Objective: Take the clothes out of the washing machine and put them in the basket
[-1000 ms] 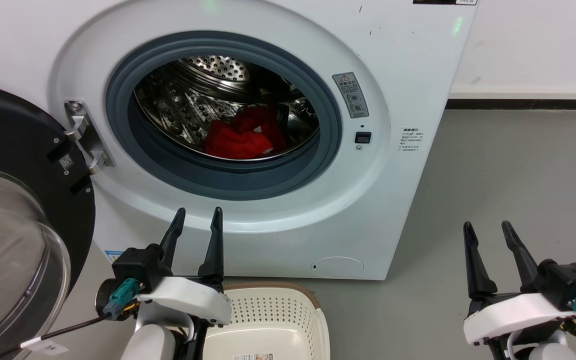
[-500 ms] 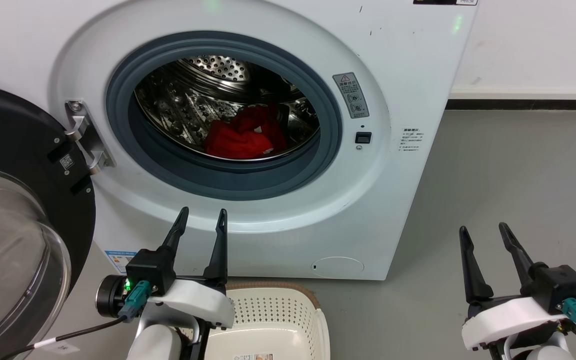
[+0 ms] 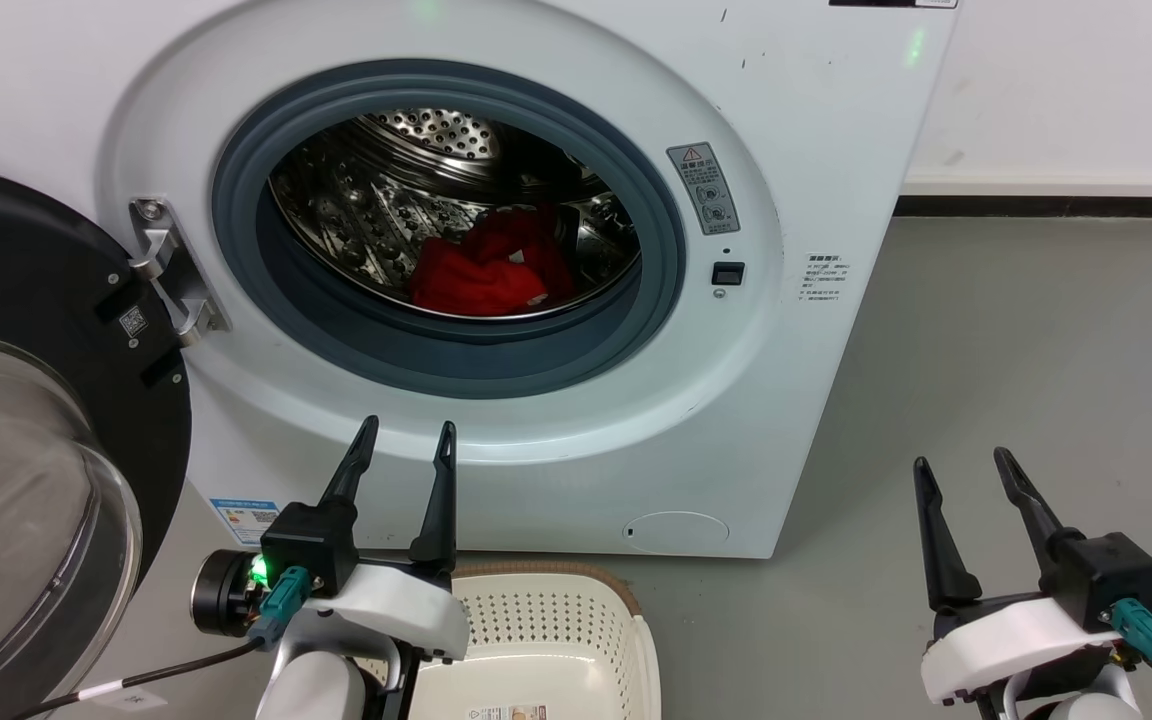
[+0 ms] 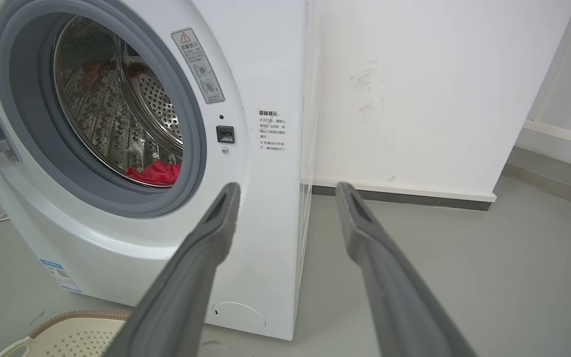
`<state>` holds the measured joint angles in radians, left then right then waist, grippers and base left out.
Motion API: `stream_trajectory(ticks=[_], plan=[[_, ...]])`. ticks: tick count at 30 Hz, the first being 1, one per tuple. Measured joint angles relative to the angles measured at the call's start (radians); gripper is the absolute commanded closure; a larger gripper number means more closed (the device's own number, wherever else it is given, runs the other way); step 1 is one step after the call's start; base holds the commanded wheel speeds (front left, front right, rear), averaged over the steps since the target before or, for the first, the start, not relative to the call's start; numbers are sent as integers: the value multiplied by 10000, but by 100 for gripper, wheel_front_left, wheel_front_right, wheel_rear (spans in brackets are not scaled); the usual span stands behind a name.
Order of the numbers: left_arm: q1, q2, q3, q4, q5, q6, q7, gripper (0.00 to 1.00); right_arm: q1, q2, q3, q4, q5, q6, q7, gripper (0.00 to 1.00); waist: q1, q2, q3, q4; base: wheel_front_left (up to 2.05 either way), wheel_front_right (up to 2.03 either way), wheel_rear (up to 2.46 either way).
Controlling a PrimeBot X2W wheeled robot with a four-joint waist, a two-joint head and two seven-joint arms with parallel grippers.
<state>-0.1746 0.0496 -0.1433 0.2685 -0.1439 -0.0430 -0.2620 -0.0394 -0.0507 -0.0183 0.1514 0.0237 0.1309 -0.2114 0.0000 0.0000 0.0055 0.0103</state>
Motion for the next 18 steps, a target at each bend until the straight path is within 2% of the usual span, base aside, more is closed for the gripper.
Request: stream_trajectory(ticks=[18], plan=[[-268, -2, 10, 102, 86, 94, -12, 0, -30, 0, -2, 15, 167, 0, 0, 0, 0, 0, 206, 13, 0, 0, 0]])
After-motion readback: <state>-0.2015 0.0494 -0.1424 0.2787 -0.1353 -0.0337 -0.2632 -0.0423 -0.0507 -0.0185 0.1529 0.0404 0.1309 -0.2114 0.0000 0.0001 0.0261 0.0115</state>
